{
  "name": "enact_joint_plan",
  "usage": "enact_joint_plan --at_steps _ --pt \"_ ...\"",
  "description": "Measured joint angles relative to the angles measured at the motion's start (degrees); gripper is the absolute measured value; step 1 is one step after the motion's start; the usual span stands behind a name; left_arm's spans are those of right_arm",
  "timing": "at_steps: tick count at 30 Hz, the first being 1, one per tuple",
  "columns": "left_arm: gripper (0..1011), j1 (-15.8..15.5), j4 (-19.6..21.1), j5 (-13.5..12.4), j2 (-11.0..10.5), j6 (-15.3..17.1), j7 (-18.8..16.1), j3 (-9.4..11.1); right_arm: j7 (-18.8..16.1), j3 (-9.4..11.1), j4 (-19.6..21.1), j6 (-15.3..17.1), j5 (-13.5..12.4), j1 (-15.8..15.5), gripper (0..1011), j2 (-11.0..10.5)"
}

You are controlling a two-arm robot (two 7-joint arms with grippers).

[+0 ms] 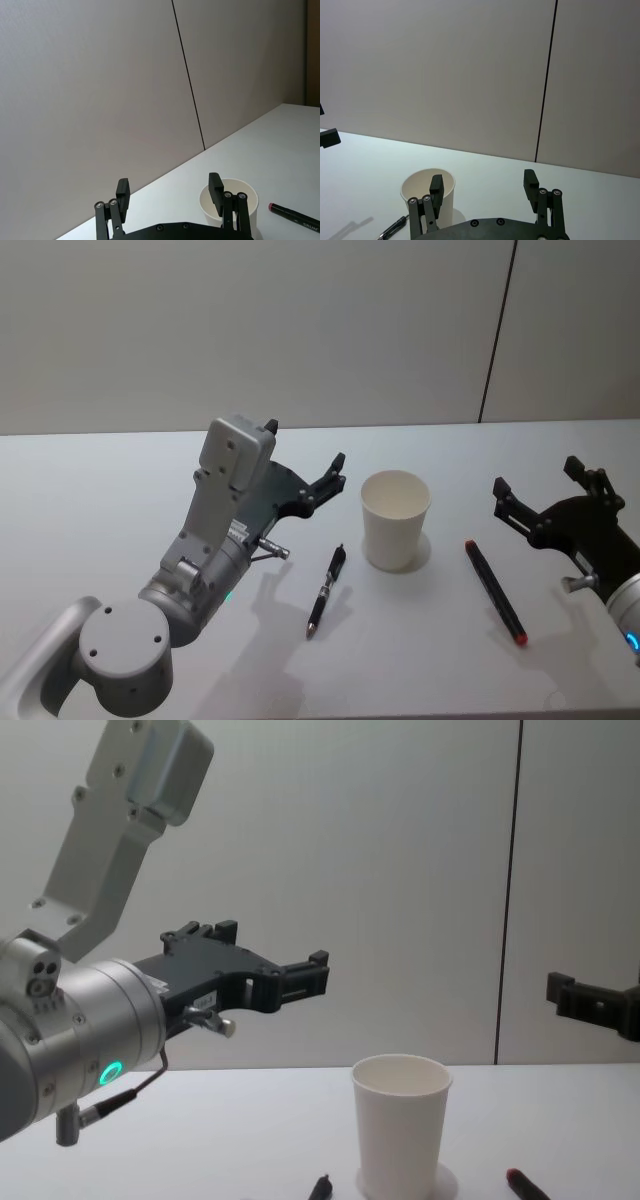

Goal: Place the pen into the pen holder.

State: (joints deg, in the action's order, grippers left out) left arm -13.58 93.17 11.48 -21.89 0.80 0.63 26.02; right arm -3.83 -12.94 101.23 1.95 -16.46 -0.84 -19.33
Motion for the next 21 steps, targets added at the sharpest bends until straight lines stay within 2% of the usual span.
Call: enact_joint_plan --at_steps 21 --pt "999 0.0 0.0 0.0 0.0 0.0 0.0 0.0 0.0 0.0 0.0 0.0 0.0 0.0 1001 0.0"
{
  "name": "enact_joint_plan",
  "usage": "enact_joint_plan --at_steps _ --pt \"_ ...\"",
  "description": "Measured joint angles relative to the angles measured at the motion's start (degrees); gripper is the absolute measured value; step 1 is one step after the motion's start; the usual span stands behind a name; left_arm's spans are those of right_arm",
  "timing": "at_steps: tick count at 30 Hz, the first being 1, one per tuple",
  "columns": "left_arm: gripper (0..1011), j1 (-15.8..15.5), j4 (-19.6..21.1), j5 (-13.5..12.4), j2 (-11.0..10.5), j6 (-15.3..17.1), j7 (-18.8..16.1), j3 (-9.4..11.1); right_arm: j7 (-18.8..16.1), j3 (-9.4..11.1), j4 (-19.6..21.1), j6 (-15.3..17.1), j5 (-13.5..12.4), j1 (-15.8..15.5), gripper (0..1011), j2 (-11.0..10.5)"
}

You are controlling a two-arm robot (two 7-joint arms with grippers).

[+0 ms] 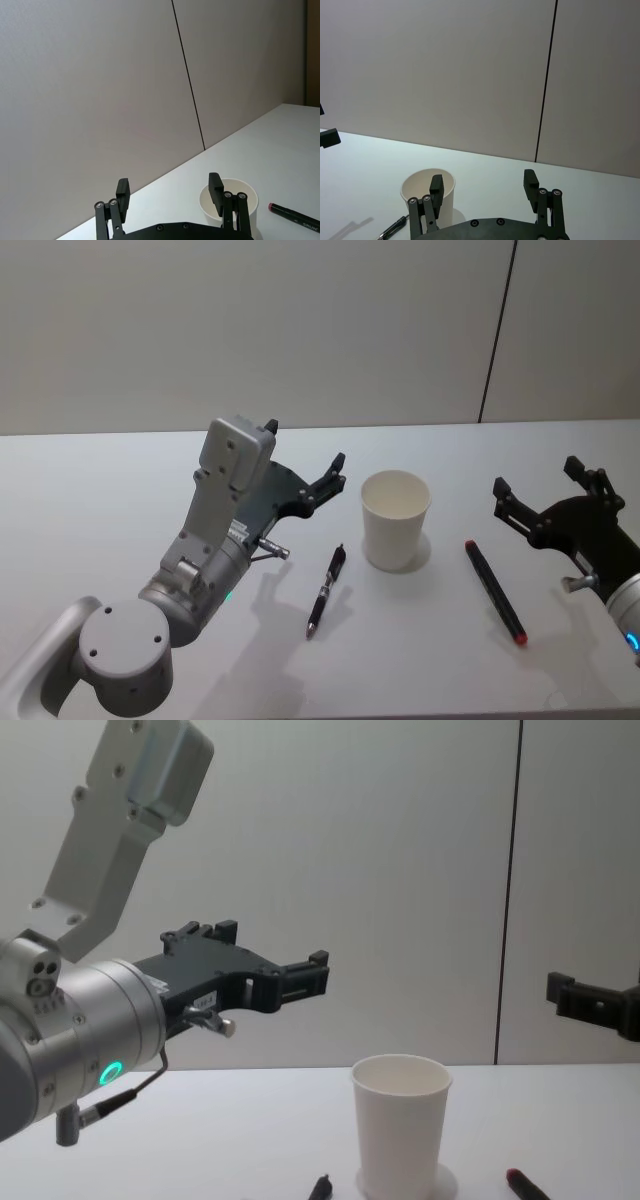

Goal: Place the pen into the pen holder.

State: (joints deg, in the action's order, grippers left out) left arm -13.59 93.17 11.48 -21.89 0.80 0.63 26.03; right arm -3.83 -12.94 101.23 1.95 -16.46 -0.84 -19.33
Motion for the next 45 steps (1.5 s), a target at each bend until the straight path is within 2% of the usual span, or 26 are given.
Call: enact_joint_plan --at_steps 31,37,45 --pt "1000 0.0 0.0 0.0 0.0 0.0 0.0 0.0 0.02 -0.01 -0.04 0.25 0.06 0.15 1002 0.13" --pt "1000 0.0 0.0 0.0 0.0 0.0 0.0 0.0 0.49 -0.11 -0.61 2.07 0.39 0.88 1001 0.74" --pt "1000 0.0 0.0 0.0 0.0 0.0 0.0 0.0 1.98 -0.48 -2.55 7.18 0.66 3.06 1001 2.55"
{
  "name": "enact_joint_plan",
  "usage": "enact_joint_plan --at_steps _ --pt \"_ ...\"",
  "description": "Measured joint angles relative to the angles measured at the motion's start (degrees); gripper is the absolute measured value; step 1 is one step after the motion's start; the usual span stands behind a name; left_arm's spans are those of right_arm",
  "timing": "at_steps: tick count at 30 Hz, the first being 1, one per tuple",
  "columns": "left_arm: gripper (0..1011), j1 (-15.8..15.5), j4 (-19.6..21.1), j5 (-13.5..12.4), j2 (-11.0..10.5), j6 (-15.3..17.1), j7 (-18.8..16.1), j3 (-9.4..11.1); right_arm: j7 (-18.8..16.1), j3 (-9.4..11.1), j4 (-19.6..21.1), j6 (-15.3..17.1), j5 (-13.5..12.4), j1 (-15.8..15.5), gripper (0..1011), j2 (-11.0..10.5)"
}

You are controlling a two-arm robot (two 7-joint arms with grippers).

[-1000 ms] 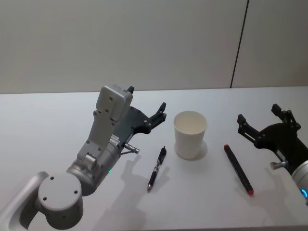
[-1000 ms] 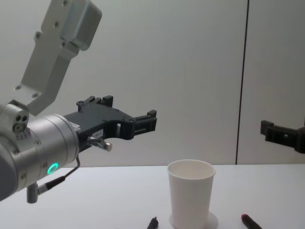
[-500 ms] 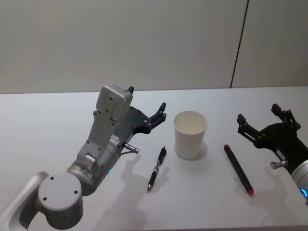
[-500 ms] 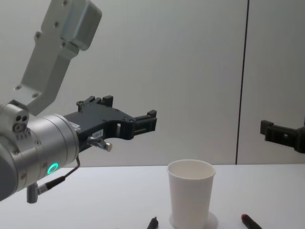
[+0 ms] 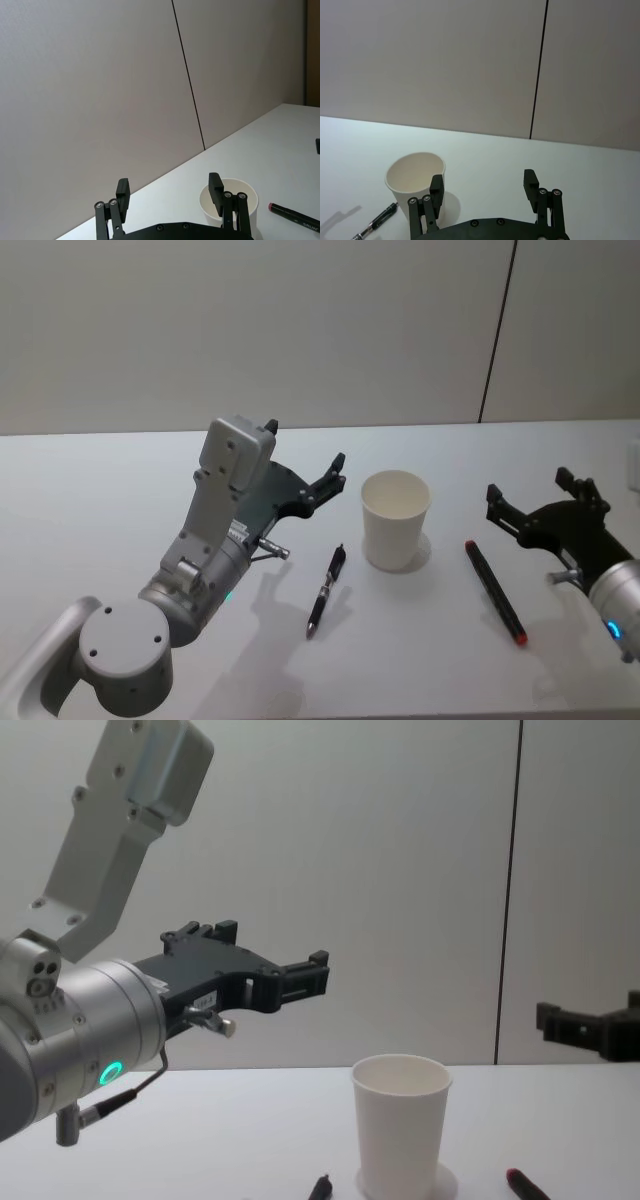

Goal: Place the pen into the pen holder.

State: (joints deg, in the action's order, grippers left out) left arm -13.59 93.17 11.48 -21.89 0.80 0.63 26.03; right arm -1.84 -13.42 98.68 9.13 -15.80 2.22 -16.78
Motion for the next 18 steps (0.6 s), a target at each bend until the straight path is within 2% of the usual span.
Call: enact_joint_plan --at_steps 4,6,7,17,18 --pt "999 0.0 0.0 0.0 0.0 0.0 0.0 0.0 0.9 -0.24 -1.22 2.89 0.07 1.2 1001 1.05" --pt "1000 0.0 0.0 0.0 0.0 0.0 0.0 0.0 1.79 -0.47 -2.37 5.36 0.16 2.28 1001 2.04" --pt "999 0.0 0.0 0.0 0.0 0.0 0.0 0.0 1.79 -0.47 -2.37 5.36 0.16 2.28 1001 2.04" --pt "999 0.0 0.0 0.0 0.0 0.0 0.0 0.0 5.51 -1.42 -6.47 13.14 0.56 5.79 1001 5.51" --pt "1000 0.0 0.0 0.0 0.0 0.0 0.0 0.0 5.51 -1.42 -6.47 13.14 0.56 5.79 1001 5.51"
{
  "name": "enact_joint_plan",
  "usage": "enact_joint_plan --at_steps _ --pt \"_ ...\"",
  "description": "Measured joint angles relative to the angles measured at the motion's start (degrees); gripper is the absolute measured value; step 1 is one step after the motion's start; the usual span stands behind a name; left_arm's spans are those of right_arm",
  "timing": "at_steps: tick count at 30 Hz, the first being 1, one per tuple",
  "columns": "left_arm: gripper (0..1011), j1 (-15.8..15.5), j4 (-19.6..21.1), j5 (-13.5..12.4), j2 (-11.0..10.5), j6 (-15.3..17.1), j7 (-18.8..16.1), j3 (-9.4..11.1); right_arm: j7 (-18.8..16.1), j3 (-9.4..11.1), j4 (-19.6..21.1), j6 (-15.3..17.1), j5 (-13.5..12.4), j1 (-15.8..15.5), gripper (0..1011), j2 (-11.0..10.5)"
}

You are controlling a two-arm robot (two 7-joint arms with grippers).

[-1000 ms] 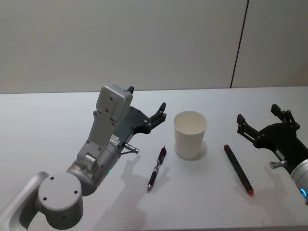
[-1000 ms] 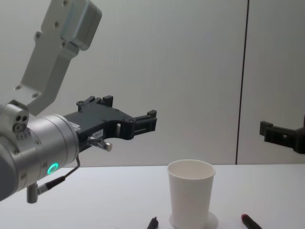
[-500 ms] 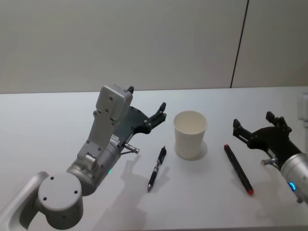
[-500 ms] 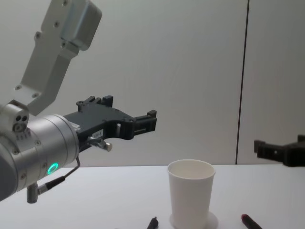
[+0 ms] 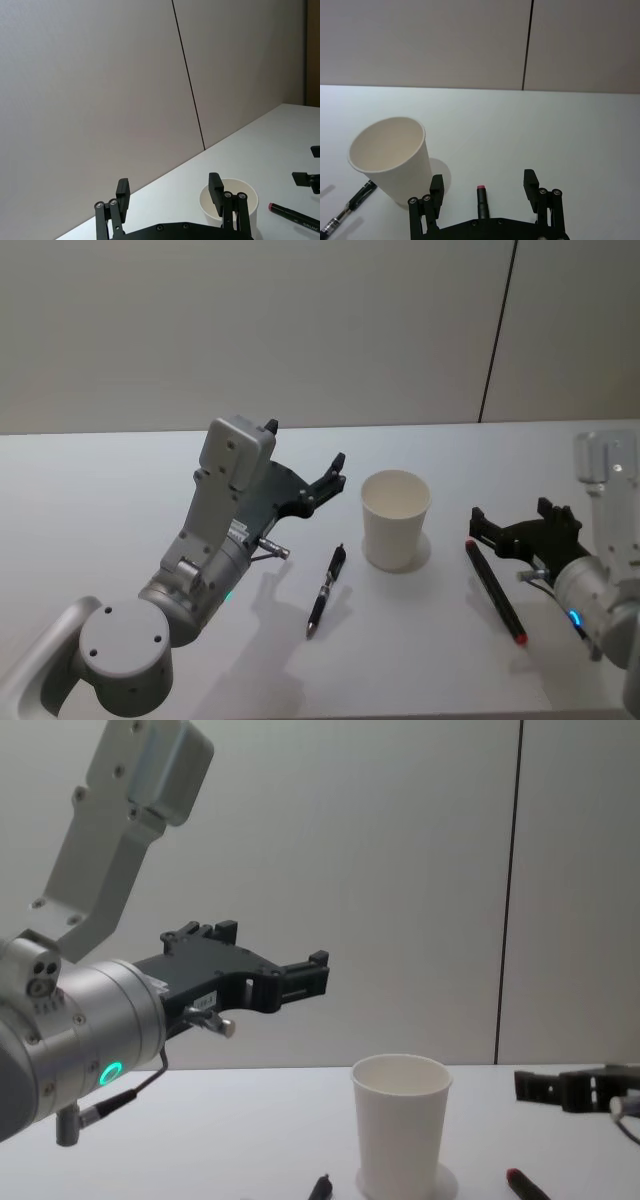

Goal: Place the pen into the pen holder.

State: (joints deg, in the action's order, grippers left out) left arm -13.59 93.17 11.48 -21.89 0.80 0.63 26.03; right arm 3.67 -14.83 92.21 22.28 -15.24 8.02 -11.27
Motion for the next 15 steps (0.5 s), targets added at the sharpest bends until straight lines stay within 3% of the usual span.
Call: enact_joint_plan --at_steps 15 --pt "1000 0.0 0.0 0.0 0.0 0.0 0.0 0.0 3.2 -1.11 -5.68 6.64 0.94 3.35 1002 3.66"
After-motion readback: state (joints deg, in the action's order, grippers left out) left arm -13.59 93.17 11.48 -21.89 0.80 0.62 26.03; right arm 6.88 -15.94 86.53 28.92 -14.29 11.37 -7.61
